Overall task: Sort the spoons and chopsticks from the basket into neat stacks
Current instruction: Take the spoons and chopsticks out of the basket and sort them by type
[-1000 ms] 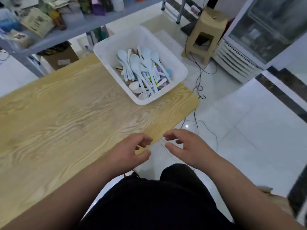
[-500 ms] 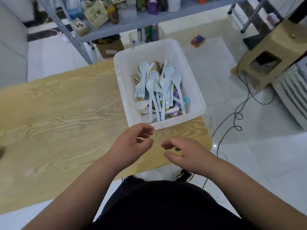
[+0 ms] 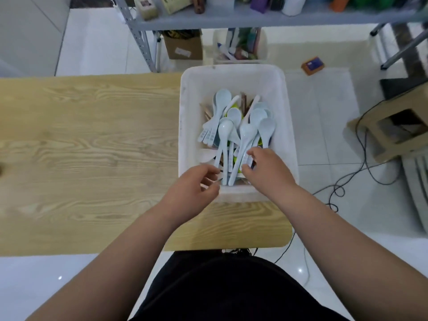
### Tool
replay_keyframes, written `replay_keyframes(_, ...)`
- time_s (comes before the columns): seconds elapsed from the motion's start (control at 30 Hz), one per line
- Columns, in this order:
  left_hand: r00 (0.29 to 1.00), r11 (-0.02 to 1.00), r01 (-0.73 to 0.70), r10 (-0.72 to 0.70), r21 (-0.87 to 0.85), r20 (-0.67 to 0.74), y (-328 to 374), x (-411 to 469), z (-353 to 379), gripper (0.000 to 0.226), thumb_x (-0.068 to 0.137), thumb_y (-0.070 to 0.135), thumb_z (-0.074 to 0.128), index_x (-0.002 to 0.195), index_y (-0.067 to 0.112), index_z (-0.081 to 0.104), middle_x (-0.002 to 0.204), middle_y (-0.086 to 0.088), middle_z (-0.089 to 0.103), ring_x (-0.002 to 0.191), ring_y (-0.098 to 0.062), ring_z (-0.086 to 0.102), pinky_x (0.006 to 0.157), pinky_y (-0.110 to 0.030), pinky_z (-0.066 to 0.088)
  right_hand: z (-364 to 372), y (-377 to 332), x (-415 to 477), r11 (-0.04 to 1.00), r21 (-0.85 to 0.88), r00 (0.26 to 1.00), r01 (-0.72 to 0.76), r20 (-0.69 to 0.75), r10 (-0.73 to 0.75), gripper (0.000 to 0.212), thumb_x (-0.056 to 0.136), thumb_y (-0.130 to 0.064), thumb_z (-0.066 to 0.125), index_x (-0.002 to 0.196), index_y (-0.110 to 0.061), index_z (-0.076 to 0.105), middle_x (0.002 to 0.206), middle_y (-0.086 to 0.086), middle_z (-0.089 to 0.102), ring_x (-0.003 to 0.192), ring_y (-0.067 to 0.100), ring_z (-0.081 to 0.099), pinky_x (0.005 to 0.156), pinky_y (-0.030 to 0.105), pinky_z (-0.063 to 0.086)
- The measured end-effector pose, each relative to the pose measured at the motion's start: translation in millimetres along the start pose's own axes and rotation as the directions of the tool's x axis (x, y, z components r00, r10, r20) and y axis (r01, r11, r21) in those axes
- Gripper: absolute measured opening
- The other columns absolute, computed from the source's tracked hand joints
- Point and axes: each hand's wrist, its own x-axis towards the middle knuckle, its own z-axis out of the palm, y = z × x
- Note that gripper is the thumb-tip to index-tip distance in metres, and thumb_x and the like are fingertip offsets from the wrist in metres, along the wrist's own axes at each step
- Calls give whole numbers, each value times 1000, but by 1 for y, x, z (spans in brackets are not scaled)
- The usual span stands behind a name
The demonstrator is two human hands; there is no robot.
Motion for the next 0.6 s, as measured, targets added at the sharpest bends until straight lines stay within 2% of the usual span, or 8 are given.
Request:
replay_keyframes(0.07,999,996,-31,33,81,-29,3,37,-11,30,91,18,63,121,22,61,106,10,61,94,-4,62,85,-27,53,6,-5,23,995,-71,996,-71,-54,67,55,93,-42,60,140,-18,46,136,8,46,120,27,51,92,40,52)
replay_keyframes(0.13,996,986,-50,61,157,-67,6,76,-21,35,90,19,61,126,19,58,112,4,60,94,-11,62,86,-32,53,12,-10,40,974,-166,985,-152,-104,136,64,90,-49,64,138,-13,41,137,11,42,125,30,41,97,38,45)
replay_keyframes(0.23,995,974,-30,51,223,-90,7,128,-31,43,92,19,59,134,15,53,124,-3,56,102,-17,61,82,-29,47,23,-17,55,930,-300,969,-212,-189,160,87,85,-64,63,145,-9,31,141,14,37,128,34,36,104,40,38)
replay_keyframes(0.3,996,959,-18,43,284,-81,6,155,-32,45,93,18,57,137,13,50,130,-6,54,104,-19,59,79,-27,41,29,-19,58,908,-349,964,-231,-209,165,92,85,-67,62,147,-9,27,143,14,35,130,34,34,106,41,37)
replay_keyframes(0.43,999,912,47,-35,408,-36,-1,195,-23,40,93,17,59,131,6,51,128,-13,54,105,-29,61,75,-30,41,31,-17,60,928,-270,958,-256,-201,206,78,91,-48,65,148,-10,28,144,15,34,127,33,38,103,38,38)
replay_keyframes(0.5,998,871,67,-67,487,-17,-6,209,-18,31,91,22,63,117,7,58,113,-11,60,97,-29,63,69,-32,42,26,-14,58,942,-203,955,-268,-182,233,67,93,-37,65,145,-10,31,139,15,36,118,32,46,91,37,42)
replay_keyframes(0.6,995,839,86,-102,537,0,-5,218,-16,18,89,24,65,99,10,62,94,-7,64,84,-25,62,65,-32,42,18,-9,57,936,-208,954,-285,-156,256,51,93,-27,64,135,-11,38,129,15,41,100,31,51,75,34,38)
